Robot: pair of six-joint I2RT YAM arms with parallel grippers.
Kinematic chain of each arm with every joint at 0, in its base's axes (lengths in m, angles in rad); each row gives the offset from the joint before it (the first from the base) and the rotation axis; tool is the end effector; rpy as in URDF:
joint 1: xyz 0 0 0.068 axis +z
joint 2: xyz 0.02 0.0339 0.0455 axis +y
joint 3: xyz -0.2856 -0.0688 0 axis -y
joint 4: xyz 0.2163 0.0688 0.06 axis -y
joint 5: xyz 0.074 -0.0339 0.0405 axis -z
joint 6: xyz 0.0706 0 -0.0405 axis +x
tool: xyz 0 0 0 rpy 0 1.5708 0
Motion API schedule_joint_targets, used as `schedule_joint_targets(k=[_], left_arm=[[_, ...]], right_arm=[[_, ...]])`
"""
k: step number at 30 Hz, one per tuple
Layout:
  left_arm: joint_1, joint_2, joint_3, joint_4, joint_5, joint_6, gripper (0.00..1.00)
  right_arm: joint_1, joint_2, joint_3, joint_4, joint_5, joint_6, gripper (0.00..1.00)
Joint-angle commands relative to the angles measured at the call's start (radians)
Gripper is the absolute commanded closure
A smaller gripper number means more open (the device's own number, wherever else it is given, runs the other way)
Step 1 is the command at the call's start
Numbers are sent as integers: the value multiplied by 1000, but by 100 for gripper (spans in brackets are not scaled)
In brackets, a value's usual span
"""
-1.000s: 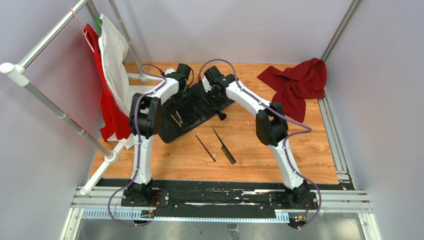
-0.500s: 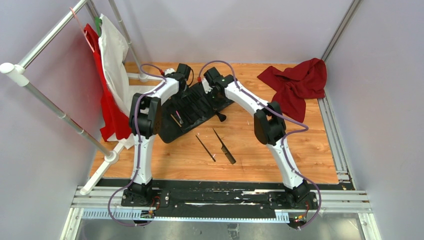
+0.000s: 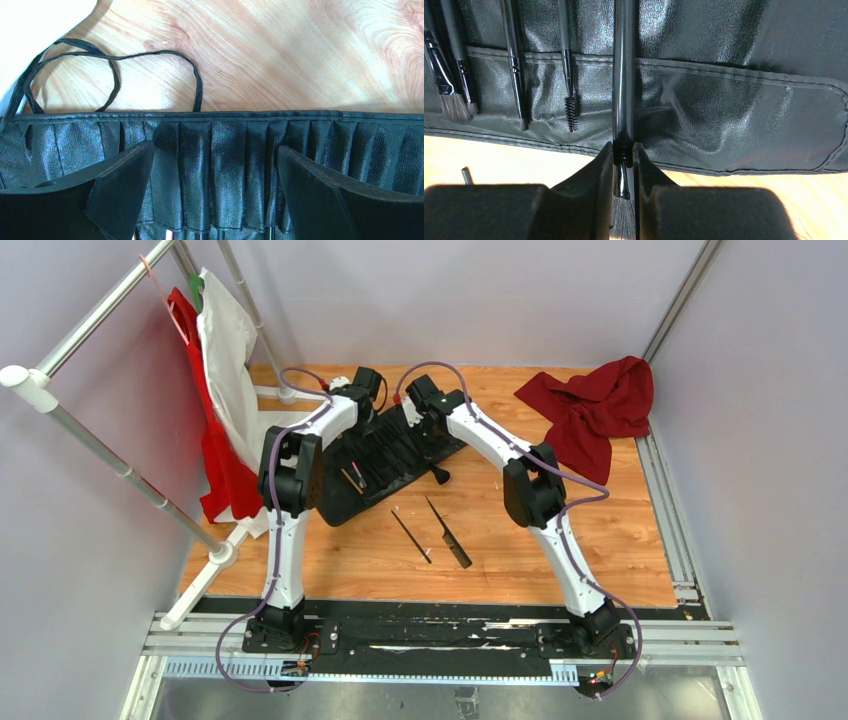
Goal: Organize the makeup
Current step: Place the makeup brush in the cosmetics bag.
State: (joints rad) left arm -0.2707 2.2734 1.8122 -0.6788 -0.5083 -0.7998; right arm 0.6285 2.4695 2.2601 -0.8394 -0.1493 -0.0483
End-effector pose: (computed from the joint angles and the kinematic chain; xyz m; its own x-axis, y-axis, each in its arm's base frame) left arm 0.4733 -0.0957 0.1657 -0.6372 -0.4734 -0.6082 -0.6016 0.7987 0.0087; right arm 0.4300 0.3255 0.1804 -0.6694 -0.5456 -0.5043 -0.6745 0.7308 0.1047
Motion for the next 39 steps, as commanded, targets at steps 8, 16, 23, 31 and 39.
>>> schedule_joint_targets(k=[8, 16, 23, 31, 39], left_arm=[[-5, 52, -9, -87, 7, 22, 2], [-5, 54, -7, -87, 7, 21, 2], [-5, 54, -7, -88, 7, 22, 2], [-5, 54, -7, -87, 8, 24, 2], [-5, 54, -7, -87, 8, 24, 2]], right_arm=[[-24, 22, 59, -62, 14, 4, 99], [-24, -95, 22, -44, 63, 0, 99], [-23, -176, 38, -52, 123, -18, 100], [-36, -182, 139, -119, 220, -56, 99], [-69, -181, 126, -141, 203, -55, 99]])
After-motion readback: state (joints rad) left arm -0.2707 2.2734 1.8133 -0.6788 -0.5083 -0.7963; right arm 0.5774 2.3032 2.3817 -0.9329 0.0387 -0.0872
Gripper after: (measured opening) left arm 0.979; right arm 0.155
